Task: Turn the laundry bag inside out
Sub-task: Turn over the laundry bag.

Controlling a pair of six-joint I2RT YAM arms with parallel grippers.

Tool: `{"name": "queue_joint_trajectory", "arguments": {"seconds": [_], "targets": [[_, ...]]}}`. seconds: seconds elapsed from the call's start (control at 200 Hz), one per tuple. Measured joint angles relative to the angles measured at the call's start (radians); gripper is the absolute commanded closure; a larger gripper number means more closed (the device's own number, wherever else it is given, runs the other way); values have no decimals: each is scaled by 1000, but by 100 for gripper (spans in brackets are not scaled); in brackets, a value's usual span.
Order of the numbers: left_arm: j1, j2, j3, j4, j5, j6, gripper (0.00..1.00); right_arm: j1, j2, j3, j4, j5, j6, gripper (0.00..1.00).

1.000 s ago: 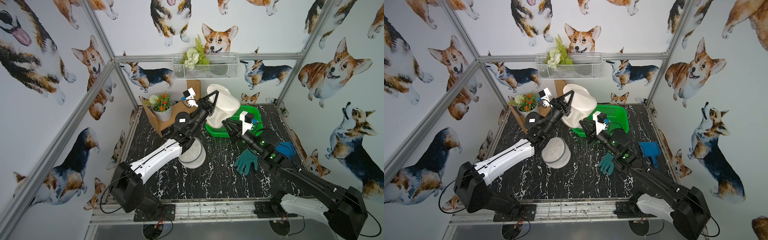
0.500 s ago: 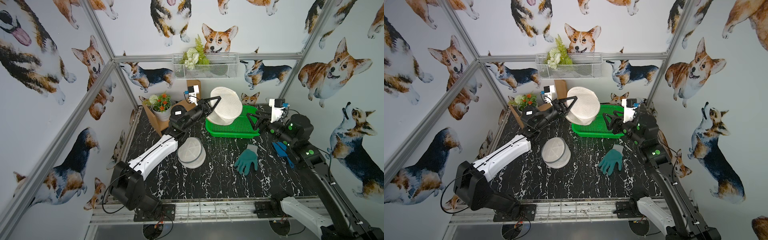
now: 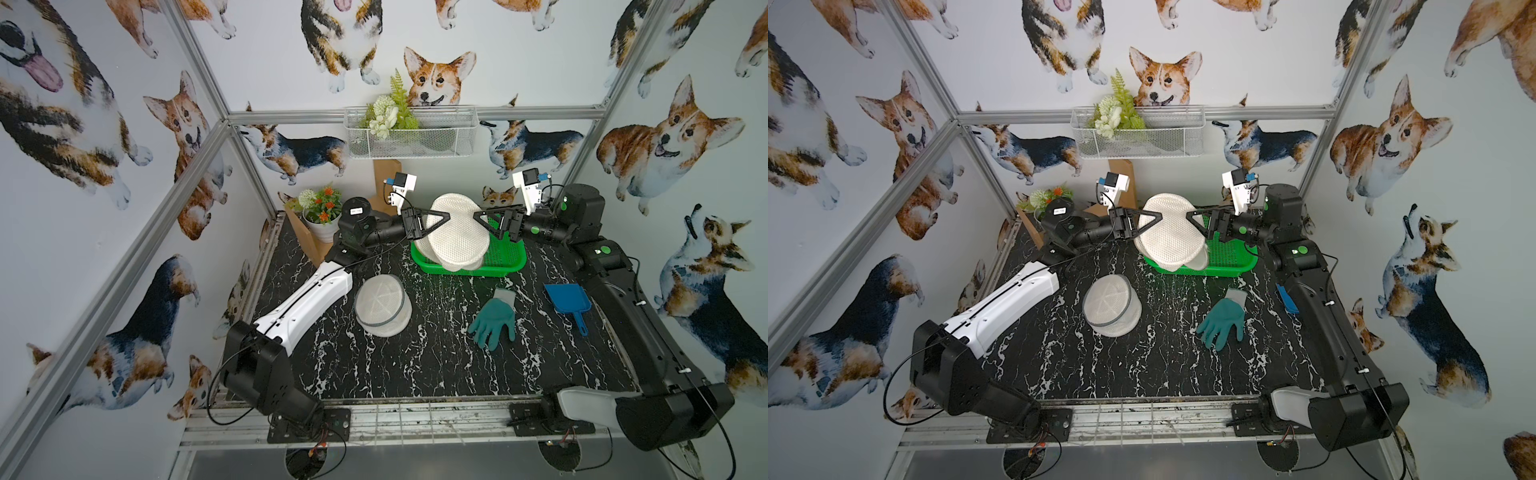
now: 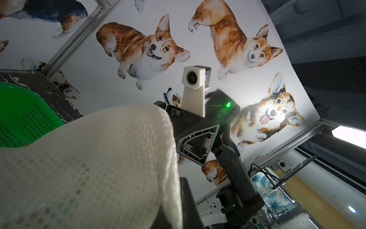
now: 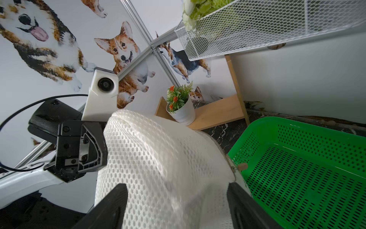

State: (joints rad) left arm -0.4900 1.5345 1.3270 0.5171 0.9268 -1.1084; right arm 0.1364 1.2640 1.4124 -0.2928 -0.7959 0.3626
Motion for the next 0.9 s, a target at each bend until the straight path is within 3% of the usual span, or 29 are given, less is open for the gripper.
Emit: {"name": "queue_joint_trajectory", "arguments": {"seconds": [0.2, 0.45, 0.551, 0.631, 0.701, 0.736, 0.801, 0.901], "targets": [[0, 26, 24, -30, 87, 13, 100, 2, 69, 16, 13, -154, 23, 36], [14, 87, 76, -68, 173, 12, 100, 14, 66, -31, 26, -255, 54, 84], [26, 94, 80, -87, 193, 17, 81, 14, 41, -71, 81, -274, 108, 97], [38, 93, 80, -106, 179, 33, 54, 13, 16, -114, 156, -282, 159, 100], [49, 86, 80, -135, 146, 53, 38, 13, -9, -161, 231, -275, 223, 100], [52, 77, 80, -155, 117, 69, 21, 13, -20, -179, 260, -264, 250, 100], [58, 49, 86, -217, 40, 116, 14, 13, -41, -202, 297, -206, 292, 100], [59, -18, 94, -327, -156, 192, 14, 13, -71, -230, 338, -69, 353, 100]]}}
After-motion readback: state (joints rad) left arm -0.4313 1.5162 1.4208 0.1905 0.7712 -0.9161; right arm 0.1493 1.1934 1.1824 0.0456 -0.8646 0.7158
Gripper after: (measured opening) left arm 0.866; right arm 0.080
